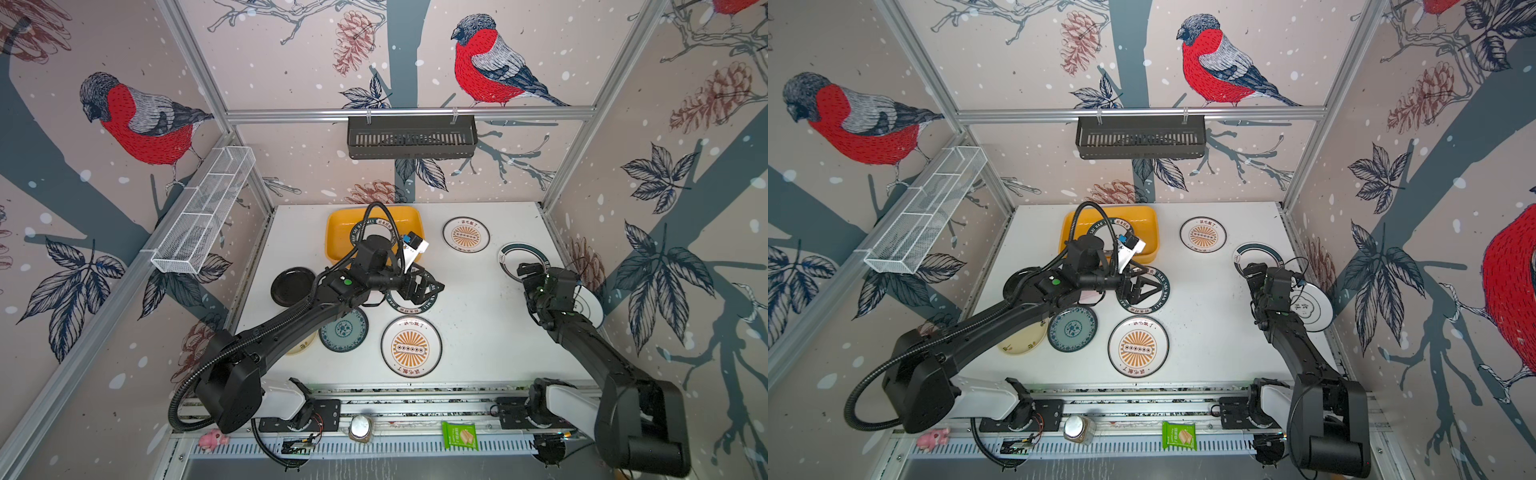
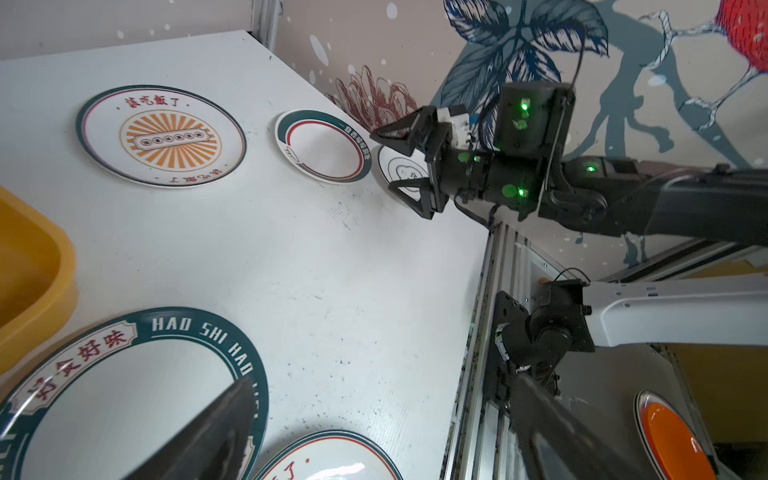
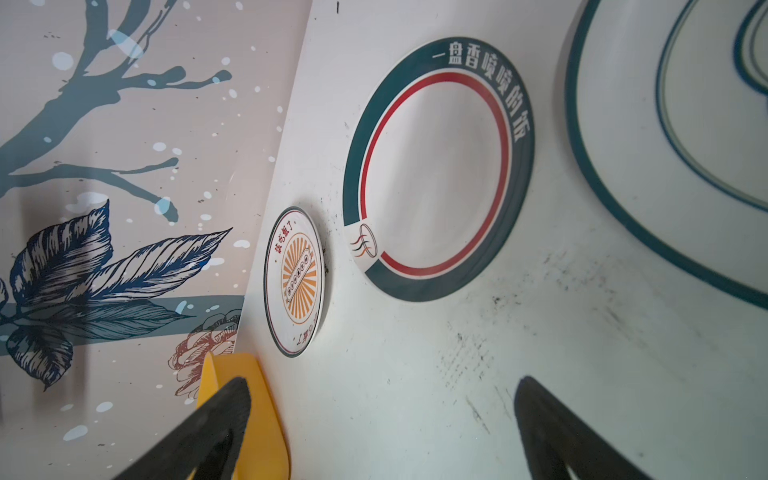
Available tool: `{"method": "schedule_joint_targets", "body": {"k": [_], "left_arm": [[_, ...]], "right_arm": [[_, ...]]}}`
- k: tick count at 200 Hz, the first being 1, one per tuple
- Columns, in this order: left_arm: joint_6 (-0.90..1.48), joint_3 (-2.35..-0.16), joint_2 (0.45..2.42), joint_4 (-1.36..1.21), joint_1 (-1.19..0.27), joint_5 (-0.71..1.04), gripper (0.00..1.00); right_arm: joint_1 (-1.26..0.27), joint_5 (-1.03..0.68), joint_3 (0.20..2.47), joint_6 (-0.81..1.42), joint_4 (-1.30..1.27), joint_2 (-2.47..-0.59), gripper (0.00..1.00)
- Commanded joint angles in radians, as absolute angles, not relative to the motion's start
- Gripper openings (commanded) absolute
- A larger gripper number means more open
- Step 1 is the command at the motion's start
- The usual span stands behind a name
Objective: Place the plates into the plastic bin on the countertop
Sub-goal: 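Grip the red-and-green-rimmed plate with the right gripper and lift it upright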
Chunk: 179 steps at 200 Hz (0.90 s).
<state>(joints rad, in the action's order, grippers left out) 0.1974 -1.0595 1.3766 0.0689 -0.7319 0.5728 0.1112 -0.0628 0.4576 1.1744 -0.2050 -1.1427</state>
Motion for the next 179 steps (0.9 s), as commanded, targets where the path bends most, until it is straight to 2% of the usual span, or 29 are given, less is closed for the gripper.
{"method": "schedule_joint_targets", "body": {"k": [1,54,84,140,179], "left_arm": [[0.135,-1.071,1.378,0.113,-0.753,0.510,0.96],[0.131,-1.068,1.361,0.114,-0.756,0.483,0.96],[0.124,-1.073,1.366,0.124,-0.757,0.477,0.96],[0.120,-1.074,1.373,0.129,-0.756,0.459,0.96],[0.115,-1.075,1.376,0.133,-0.756,0.449,0.96]], "right_arm": [[0.129,-0.103,0.474,1.198,-0.291,-1.194,0.99],[0.149,-0.132,0.556,1.225,-0.276,-1.399,0.89],[0.149,-0.110,0.551,1.264,-0.298,-1.439,0.84],[0.158,-0.056,0.556,1.310,-0.323,-1.499,0.81],[0.161,-0.048,0.545,1.348,-0.390,-1.557,0.73]]}}
